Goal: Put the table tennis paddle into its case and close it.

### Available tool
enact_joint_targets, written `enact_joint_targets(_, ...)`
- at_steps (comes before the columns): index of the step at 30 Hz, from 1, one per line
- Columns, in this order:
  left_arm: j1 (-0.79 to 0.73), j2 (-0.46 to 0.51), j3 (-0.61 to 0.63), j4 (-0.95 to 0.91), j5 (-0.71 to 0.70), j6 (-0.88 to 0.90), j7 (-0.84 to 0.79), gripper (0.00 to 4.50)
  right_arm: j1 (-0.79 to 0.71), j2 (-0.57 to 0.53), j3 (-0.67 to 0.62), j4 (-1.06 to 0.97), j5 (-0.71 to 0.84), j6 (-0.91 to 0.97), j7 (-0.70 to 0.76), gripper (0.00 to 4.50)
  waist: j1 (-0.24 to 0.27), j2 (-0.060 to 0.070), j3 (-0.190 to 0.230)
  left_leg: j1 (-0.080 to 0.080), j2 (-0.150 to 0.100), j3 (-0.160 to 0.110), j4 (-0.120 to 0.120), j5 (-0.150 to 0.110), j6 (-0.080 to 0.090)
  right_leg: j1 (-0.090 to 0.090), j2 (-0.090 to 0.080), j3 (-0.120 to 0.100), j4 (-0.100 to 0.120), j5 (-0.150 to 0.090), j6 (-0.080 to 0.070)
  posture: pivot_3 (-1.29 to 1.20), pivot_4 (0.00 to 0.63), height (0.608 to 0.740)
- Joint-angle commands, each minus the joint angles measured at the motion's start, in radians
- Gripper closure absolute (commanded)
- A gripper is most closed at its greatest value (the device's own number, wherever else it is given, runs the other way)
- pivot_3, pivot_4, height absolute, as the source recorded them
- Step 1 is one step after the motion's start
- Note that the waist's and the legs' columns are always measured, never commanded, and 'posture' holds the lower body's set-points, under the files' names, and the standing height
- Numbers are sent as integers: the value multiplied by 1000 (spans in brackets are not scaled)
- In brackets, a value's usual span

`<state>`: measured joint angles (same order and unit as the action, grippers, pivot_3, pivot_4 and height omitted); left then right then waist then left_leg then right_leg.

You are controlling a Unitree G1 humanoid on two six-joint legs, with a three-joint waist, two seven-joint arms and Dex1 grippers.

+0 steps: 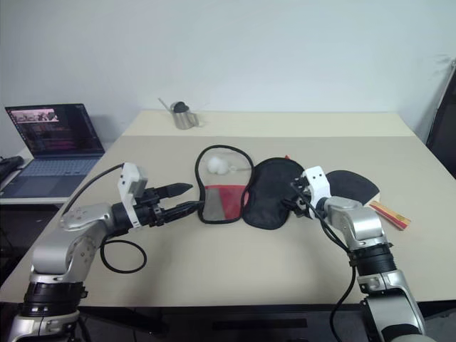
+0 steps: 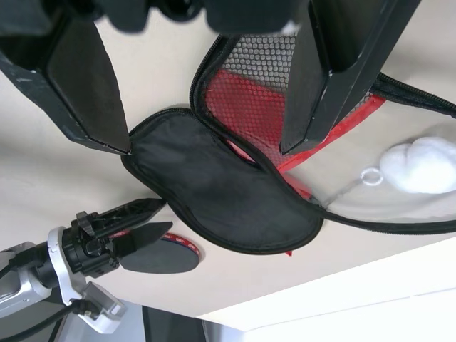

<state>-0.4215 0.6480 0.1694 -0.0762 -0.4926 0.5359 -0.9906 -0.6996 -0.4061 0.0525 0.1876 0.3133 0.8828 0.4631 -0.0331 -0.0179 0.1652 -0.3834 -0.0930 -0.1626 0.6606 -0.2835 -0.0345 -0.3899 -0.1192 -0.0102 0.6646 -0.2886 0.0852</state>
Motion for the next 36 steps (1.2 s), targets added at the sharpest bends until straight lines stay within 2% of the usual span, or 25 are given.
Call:
enact_joint_targets(1,-27,12,5,-30,-29,-7,-10,915,0,25,-26,-75,48,66,19,579,0,0,0,0,0,0,0,0,0,0,0,0,0,0,0,0,150,740)
enact_joint_targets(7,-51,51,-15,-25,-56,-1,-97,915,4,62,-33,-68,66,111,20,579,0,0,0,0,0,0,0,0,0,0,0,0,0,0,0,0,150,740)
enact_joint_targets(13,-99,76,-22,17,-39,-22,-117,915,-12,81,-43,-12,24,72,-21,579,0,0,0,0,0,0,0,0,0,0,0,0,0,0,0,0,150,740)
enact_joint_targets(19,-87,87,-33,0,-40,-25,-140,915,29,30,-28,-125,35,46,53,579,0,0,0,0,0,0,0,0,0,0,0,0,0,0,0,0,150,740)
enact_joint_targets(22,-86,85,-36,2,-39,-27,-140,915,44,28,-29,-147,30,61,45,579,-1,0,0,0,0,0,0,0,0,0,0,0,0,0,0,0,150,740)
enact_joint_targets(25,-90,82,-44,7,-37,-31,-139,884,52,42,-32,-144,19,66,18,27,-1,0,0,0,0,0,0,0,0,0,0,0,1,0,0,0,150,740)
enact_joint_targets(36,-108,76,-57,33,-27,-54,-130,884,2,139,-90,-3,26,97,-88,27,-2,0,0,1,0,0,0,0,0,0,0,1,1,0,0,0,150,740)
